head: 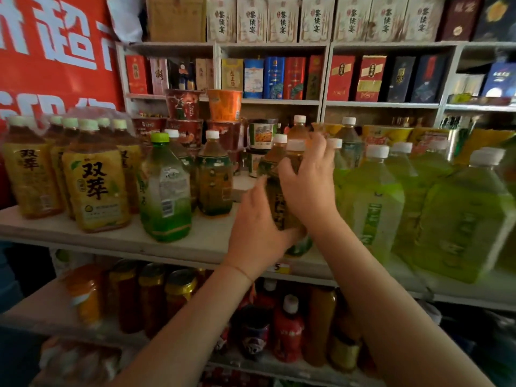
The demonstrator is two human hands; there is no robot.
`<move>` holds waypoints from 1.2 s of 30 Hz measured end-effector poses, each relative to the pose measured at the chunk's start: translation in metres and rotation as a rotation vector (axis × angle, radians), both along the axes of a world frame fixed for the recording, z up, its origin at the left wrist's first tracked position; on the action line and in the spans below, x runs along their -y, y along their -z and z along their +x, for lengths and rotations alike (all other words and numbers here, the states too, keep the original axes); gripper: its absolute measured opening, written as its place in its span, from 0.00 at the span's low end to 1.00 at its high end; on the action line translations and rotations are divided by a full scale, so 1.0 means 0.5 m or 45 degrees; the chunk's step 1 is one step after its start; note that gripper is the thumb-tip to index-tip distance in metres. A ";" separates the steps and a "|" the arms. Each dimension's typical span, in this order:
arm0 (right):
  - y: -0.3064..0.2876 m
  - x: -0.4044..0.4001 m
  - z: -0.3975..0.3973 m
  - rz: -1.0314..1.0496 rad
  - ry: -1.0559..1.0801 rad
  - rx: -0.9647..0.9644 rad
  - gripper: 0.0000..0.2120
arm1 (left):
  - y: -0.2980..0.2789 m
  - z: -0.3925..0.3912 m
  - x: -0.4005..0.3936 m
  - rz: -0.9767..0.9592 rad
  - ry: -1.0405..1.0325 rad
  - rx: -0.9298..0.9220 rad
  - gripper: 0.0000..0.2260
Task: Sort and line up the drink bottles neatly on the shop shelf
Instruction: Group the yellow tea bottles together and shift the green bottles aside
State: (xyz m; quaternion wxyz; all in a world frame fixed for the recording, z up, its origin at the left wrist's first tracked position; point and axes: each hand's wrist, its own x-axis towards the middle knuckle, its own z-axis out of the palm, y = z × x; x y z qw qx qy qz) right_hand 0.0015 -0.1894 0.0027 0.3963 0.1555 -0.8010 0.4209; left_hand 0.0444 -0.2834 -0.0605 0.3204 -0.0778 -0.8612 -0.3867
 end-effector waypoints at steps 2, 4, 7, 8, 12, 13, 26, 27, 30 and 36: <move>0.015 -0.024 0.003 -0.046 -0.160 0.325 0.32 | 0.007 -0.020 -0.026 0.017 -0.130 0.041 0.52; 0.021 -0.045 0.011 0.038 -0.198 0.468 0.36 | 0.010 -0.028 -0.043 0.039 -0.265 0.055 0.50; 0.021 -0.069 0.017 0.196 -0.238 0.570 0.35 | 0.000 -0.023 -0.053 0.053 -0.349 0.066 0.43; 0.022 -0.071 0.017 0.234 -0.258 0.599 0.35 | 0.000 -0.023 -0.047 0.055 -0.371 0.085 0.42; 0.031 -0.059 0.013 0.405 -0.367 0.720 0.34 | 0.001 -0.029 -0.006 0.088 -0.540 0.082 0.46; 0.036 -0.050 0.013 0.449 -0.392 0.744 0.32 | 0.000 -0.033 0.010 0.098 -0.583 0.107 0.47; 0.049 0.050 -0.043 0.256 -0.079 0.506 0.41 | -0.020 -0.078 0.128 0.080 -0.466 0.176 0.54; 0.045 0.053 -0.058 0.267 -0.009 0.506 0.42 | -0.018 -0.079 0.132 0.069 -0.455 0.163 0.54; 0.041 0.062 -0.102 0.258 0.127 0.618 0.46 | -0.015 -0.084 0.147 0.034 -0.422 0.148 0.53; 0.038 0.070 -0.141 0.204 0.172 0.549 0.41 | -0.016 -0.085 0.157 -0.006 -0.435 0.119 0.53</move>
